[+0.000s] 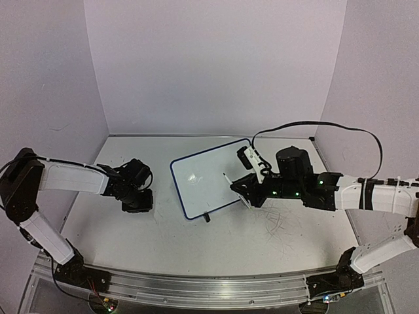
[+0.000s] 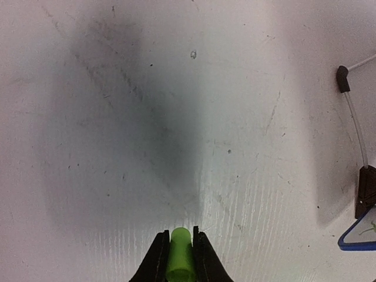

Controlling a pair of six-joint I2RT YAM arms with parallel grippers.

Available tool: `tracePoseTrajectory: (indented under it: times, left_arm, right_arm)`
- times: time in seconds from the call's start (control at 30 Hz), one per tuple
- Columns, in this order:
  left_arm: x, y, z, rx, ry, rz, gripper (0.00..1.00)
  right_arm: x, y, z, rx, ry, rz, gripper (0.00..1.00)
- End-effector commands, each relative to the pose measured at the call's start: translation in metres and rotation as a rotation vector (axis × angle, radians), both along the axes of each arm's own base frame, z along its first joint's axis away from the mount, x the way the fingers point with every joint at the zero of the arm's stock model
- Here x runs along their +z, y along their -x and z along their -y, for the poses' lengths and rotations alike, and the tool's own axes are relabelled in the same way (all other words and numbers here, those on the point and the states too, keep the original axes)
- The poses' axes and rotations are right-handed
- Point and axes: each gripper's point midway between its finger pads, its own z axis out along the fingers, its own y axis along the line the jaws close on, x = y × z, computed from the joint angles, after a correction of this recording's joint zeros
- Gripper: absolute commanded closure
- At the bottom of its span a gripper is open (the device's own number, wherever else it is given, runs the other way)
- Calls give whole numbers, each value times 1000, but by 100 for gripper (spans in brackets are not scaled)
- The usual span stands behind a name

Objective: Write a sentence on the whiteboard
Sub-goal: Place the pen cap at the center of the board.

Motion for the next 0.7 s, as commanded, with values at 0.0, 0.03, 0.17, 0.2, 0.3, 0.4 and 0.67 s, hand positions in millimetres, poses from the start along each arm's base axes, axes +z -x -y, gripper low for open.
tracePoseTrajectory:
  times: [0.0, 0.03, 0.17, 0.2, 0.3, 0.4, 0.67]
  left_arm:
    - [10, -23, 22, -40, 67, 41, 86]
    - [8, -23, 22, -40, 63, 38, 86]
    - [6, -24, 20, -36, 48, 43, 85]
    - [6, -25, 19, -35, 41, 45, 85]
    - [2, -25, 15, -32, 15, 45, 84]
    - [-6, -23, 13, -32, 0, 26, 83]
    - [-9, -20, 12, -30, -1, 17, 67]
  right_arm:
    - [13, -2, -4, 6, -40, 24, 100]
    - [13, -1, -3, 5, -40, 23, 100]
    - [11, 0, 0, -1, -40, 18, 100]
    - [10, 1, 0, -1, -39, 18, 100]
    - [10, 1, 0, 1, -40, 17, 100]
    - [11, 0, -1, 3, -41, 18, 100]
    - [11, 0, -4, 13, -43, 16, 100]
